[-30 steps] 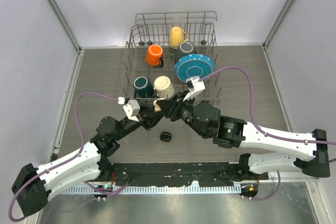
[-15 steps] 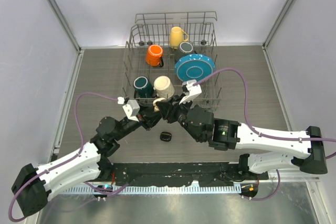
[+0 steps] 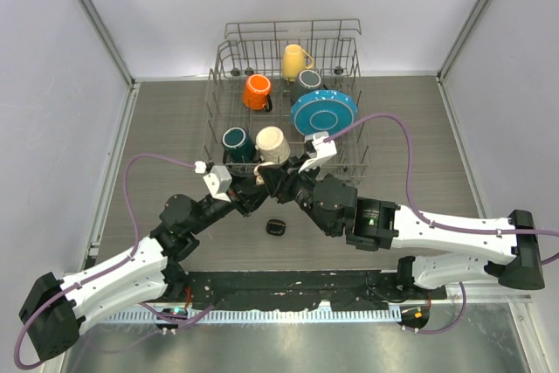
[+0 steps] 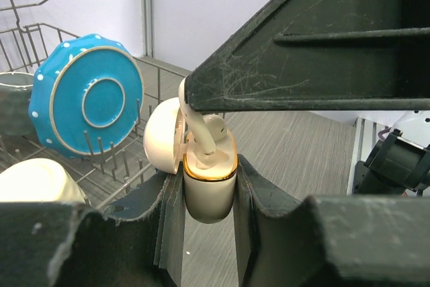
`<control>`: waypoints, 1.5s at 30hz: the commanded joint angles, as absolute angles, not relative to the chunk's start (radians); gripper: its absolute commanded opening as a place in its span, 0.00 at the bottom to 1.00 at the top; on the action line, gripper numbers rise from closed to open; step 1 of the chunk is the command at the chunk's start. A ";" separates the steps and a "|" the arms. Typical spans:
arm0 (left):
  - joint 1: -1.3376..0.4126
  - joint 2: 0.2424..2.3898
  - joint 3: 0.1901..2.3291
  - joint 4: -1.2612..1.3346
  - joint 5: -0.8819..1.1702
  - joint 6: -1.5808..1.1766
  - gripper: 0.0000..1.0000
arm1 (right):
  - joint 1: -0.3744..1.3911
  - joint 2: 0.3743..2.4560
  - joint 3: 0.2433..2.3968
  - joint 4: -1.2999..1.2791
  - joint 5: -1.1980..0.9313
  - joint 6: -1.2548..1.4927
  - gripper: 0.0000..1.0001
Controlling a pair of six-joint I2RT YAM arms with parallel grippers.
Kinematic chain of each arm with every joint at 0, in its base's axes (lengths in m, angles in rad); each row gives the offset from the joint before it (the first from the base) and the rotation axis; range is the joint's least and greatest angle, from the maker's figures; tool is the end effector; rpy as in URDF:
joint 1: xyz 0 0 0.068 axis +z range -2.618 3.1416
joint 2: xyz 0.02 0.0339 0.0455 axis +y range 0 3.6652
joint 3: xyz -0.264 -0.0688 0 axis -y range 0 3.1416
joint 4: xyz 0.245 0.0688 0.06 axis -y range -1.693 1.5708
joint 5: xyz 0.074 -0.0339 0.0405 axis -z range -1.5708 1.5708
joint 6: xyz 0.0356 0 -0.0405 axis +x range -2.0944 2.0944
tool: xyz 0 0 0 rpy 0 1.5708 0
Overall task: Insert the wireless bluetooth earbuds into the charging case
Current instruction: Place the earbud in the charging case.
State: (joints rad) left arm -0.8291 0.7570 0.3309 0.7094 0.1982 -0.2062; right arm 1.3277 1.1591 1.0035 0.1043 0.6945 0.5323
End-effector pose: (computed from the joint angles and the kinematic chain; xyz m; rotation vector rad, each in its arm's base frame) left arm 0.1168 -0.1379 0.2786 0.5841 1.2305 -1.0071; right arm 0.0864 0.2536 0.3716 -0.1118 1.6779 0.8669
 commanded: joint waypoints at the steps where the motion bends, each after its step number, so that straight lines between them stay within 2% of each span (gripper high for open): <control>1: -0.828 0.747 0.356 0.799 0.183 -0.210 0.00 | 1.335 1.173 1.011 0.152 0.718 0.541 0.01; 26: -0.828 0.730 0.333 0.880 0.075 -0.212 0.00 | 1.391 1.149 0.946 0.087 0.747 0.560 0.01; 37: -0.830 0.715 0.324 0.884 0.169 -0.198 0.00 | 1.393 1.175 1.011 0.011 0.770 0.515 0.01; 38: -0.830 0.712 0.321 0.882 0.175 -0.195 0.00 | 1.393 1.180 1.029 0.008 0.769 0.514 0.03; 39: -0.828 0.710 0.321 0.881 0.179 -0.190 0.00 | 1.393 1.183 1.035 -0.020 0.764 0.515 0.10; 43: -0.830 0.703 0.325 0.855 0.210 -0.181 0.00 | 1.391 1.178 1.060 -0.035 0.738 0.519 0.24; 45: -0.828 0.703 0.327 0.845 0.225 -0.181 0.00 | 1.391 1.178 1.078 -0.052 0.732 0.523 0.47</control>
State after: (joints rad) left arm -0.8345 0.7258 0.3080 0.7483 0.1898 -0.2012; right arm 1.3865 1.1740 1.0286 0.0265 0.7372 0.5350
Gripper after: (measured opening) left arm 0.321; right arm 0.299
